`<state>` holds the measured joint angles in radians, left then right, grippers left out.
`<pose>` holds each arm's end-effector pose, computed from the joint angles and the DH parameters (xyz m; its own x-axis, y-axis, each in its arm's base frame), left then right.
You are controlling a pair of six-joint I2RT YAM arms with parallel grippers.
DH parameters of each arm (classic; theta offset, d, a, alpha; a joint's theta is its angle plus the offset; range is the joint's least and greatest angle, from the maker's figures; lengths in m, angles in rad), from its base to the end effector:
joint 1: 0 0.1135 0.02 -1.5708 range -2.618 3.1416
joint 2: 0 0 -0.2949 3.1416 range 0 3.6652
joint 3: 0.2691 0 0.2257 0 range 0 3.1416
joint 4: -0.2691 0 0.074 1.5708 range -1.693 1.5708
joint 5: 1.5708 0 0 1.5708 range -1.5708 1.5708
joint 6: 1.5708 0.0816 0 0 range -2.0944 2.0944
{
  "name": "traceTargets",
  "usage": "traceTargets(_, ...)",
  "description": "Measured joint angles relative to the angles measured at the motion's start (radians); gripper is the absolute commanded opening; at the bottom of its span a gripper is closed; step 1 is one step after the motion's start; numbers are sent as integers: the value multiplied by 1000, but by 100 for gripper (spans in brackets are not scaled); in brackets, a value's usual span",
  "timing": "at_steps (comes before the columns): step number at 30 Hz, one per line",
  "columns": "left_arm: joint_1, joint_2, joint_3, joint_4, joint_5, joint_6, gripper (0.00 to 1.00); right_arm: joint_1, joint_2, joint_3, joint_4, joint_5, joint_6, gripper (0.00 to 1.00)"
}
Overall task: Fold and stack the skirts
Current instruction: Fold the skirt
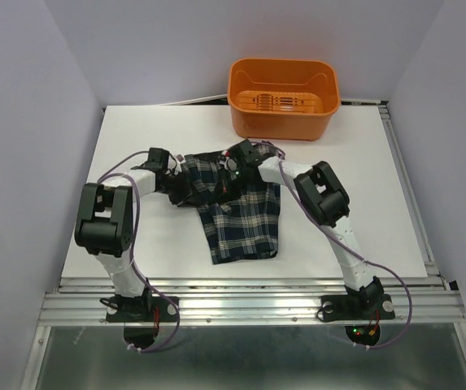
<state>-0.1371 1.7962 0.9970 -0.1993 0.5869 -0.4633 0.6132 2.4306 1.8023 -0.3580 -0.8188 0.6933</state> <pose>0.3480 -0.0936 0.1675 -0.9286 -0.2475 -0.2764 -0.0046 0.7526 -0.6585 0.3961 0.3516 0.1184 -0.9864 -0.1603 -0.0351 -0.1200 0.5580 0.8211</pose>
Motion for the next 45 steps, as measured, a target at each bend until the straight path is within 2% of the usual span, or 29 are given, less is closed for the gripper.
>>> traceTargets(3, 8, -81, 0, -84, 3, 50, 39, -2, 2, 0, 2, -6, 0, 1)
traceTargets(4, 12, -113, 0, -103, 10, 63, 35, -3, 2, 0, 2, -6, -1, 1)
traceTargets(5, 15, -134, 0, -114, 19, 71, 22, -3, 2, 0, 3, -6, -1, 1)
traceTargets(8, 18, -185, -9, -122, 66, 74, 13, -5, 2, 2, 2, -3, -4, 1)
traceTargets(17, -23, -124, -134, 2, 143, -8, 13, -84, 18, 64, -2, 61, -5, 1)
traceTargets(18, -33, -117, -136, 19, 149, -19, 13, -90, 24, 76, -2, 65, -6, 7)
traceTargets(19, -50, -108, -137, 47, 159, -35, 13, -98, 33, 97, -1, 69, -9, 25)
traceTargets(20, -68, -97, -137, 85, 170, -50, 12, -103, 38, 107, -1, 71, -10, 34)
traceTargets(22, -102, -82, -136, 140, 181, -75, 10, -116, 40, 121, 2, 71, -17, 45)
traceTargets(24, -129, -65, -136, 192, 189, -99, 7, -121, 31, 124, 4, 70, -28, 56)
traceTargets(27, -148, -35, -136, 242, 188, -125, 5, -120, -9, 111, -11, 87, -48, 59)
traceTargets(28, -149, -24, -136, 254, 187, -132, 4, -117, -32, 99, -21, 107, -63, 63)
traceTargets(31, -147, 7, -137, 280, 175, -151, 4, -114, -116, 66, -62, 158, -97, 63)
traceTargets(34, -143, 8, -137, 302, 171, -164, 4, -110, -212, 45, -110, 236, -136, 58)
traceTargets(39, -143, 8, -138, 345, 169, -189, 3, -93, -352, 23, -153, 382, -184, 53)
traceTargets(43, -144, 7, -140, 385, 182, -213, 3, -46, -415, -51, -166, 423, -212, 54)
traceTargets(45, -148, 2, -143, 398, 185, -222, 3, -11, -417, -101, -182, 422, -219, 61)
